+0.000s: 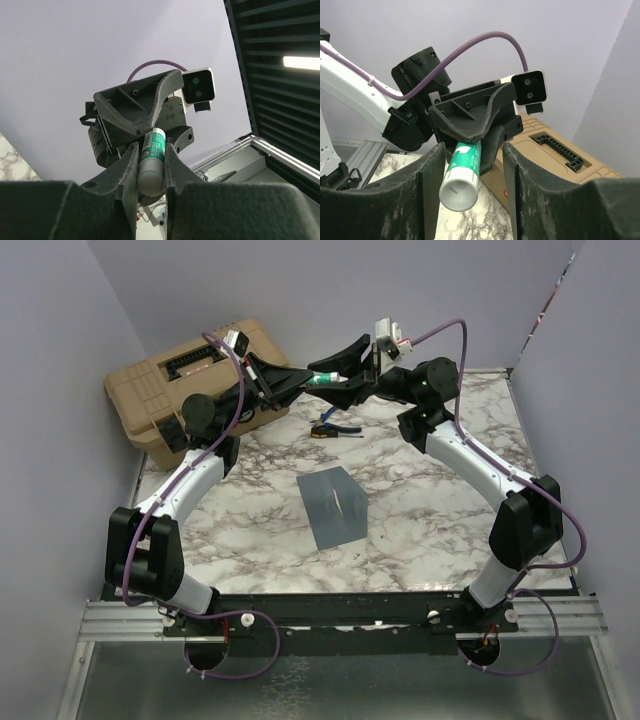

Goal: Place the letter into the envelope and seal it

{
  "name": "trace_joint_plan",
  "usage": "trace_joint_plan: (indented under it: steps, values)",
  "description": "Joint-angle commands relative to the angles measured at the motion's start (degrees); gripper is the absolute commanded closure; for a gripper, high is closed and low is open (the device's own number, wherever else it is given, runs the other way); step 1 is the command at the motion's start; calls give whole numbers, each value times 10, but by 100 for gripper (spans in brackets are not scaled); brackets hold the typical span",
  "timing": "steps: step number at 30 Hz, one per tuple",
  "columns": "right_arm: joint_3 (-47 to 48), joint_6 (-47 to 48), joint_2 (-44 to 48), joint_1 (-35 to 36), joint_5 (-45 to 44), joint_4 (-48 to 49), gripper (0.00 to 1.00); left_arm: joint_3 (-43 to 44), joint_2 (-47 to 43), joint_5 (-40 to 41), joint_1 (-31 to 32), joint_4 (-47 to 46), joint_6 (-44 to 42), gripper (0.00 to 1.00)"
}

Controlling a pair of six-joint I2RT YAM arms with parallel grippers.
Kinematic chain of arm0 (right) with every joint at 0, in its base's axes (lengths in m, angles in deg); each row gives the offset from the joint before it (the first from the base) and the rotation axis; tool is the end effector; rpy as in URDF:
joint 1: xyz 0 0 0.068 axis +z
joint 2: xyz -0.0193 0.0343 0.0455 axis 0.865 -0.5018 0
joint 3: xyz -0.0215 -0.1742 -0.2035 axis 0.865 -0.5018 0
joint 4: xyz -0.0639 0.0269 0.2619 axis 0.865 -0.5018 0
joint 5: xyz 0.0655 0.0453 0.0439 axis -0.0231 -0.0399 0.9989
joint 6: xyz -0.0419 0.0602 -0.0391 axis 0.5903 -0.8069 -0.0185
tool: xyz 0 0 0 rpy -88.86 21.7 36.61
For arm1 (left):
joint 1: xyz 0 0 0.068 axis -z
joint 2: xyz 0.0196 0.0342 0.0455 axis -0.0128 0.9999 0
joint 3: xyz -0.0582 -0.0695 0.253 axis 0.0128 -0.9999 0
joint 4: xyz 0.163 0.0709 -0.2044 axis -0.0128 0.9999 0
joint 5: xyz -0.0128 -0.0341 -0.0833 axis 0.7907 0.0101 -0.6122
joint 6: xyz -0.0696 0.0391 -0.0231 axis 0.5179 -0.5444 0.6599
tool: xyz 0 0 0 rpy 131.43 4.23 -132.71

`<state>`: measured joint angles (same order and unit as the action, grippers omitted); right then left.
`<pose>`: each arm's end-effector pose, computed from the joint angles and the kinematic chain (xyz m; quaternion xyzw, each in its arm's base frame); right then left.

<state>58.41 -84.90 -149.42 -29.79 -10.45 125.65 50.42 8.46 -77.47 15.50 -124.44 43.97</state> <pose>0.3236 0.2569 0.4446 -0.4554 0.3501 0.5181 0.6337 0.3313 -0.1394 0.4088 -0.0423 0.5231 -0.8022 0.2846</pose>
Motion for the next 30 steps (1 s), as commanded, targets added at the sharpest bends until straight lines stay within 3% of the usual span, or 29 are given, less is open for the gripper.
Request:
trace_joint_plan:
  steps: [1,8,11,13,16,20,22,26,30]
  values:
    - [7,8,8,6,-18,-9,51,-4,-7,16,3,-17,0,100]
    - [11,29,8,8,-27,-44,71,3,-10,14,3,-17,0,100]
    - [16,33,10,8,-34,-53,87,2,-9,13,3,-17,0,100]
    - [15,35,13,8,-43,-57,98,0,-9,13,3,-17,0,92]
    - [7,39,21,8,-55,-62,99,-3,-8,12,3,-16,0,77]
    - [-3,44,33,8,-98,-85,99,-11,-13,17,2,-8,-14,32]
    - [-5,44,44,9,-144,-111,100,-24,-21,21,0,6,-37,17]
    - [29,55,56,8,-260,-271,100,-55,-47,18,-8,85,-120,8]
    - [91,68,27,8,-402,-484,100,-83,-78,24,-10,268,-287,7]
